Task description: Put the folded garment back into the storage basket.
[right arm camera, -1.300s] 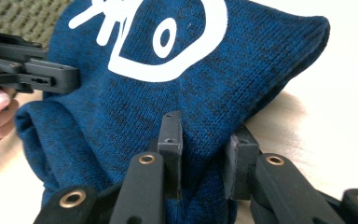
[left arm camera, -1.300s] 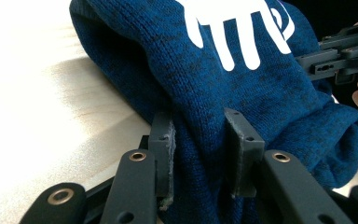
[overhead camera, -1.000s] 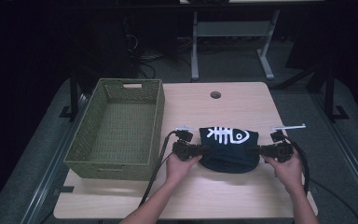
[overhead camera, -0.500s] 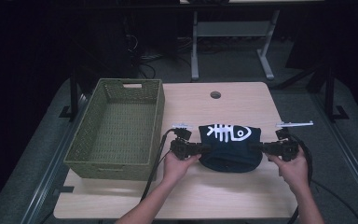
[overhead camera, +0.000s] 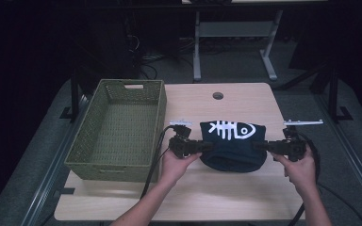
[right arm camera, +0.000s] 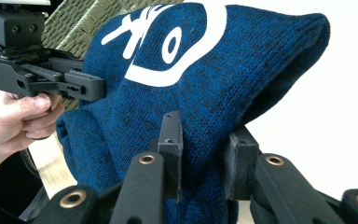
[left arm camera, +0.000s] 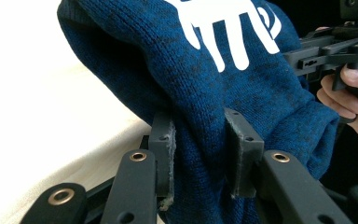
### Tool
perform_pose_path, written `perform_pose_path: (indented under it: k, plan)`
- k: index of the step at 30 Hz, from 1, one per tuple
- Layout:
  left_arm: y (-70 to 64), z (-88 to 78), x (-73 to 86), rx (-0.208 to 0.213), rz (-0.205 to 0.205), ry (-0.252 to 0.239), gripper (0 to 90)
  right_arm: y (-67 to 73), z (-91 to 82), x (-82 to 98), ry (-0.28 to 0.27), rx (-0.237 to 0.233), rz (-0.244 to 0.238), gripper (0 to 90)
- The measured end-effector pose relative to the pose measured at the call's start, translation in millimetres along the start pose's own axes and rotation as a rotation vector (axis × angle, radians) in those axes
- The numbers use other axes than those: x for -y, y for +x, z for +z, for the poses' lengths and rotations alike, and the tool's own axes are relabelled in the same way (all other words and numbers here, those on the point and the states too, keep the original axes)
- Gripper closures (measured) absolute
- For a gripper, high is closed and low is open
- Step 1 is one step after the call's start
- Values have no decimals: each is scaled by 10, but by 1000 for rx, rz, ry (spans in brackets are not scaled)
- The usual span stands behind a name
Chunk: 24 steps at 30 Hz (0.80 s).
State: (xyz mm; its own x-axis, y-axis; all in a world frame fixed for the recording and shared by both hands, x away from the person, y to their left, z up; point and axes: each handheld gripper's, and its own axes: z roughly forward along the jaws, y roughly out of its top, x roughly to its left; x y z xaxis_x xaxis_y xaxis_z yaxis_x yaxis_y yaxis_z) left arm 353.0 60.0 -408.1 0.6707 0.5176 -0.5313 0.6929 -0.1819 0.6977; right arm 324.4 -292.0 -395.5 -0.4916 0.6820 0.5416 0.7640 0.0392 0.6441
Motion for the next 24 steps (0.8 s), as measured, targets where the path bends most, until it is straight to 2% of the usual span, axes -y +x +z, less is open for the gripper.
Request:
perform_pose_path:
  k: [6, 10, 19, 21, 24]
  plan:
    - [-47, -92, -76, 3, 17, -1, 677, 76, -35, -40, -10, -15, -5, 724]
    - [-70, -149, -126, 5, 29, -1, 678, 115, -59, -78, -23, -41, -5, 725]
    - [-66, -290, -250, 2, 29, -15, 678, 204, -60, -180, -47, -77, -12, 726]
    - [-55, -331, -274, 9, 17, -21, 679, 230, -47, -207, -51, -89, -14, 726]
    - [-56, -389, -308, 1, 25, -22, 681, 262, -35, -241, -50, -102, -14, 727]
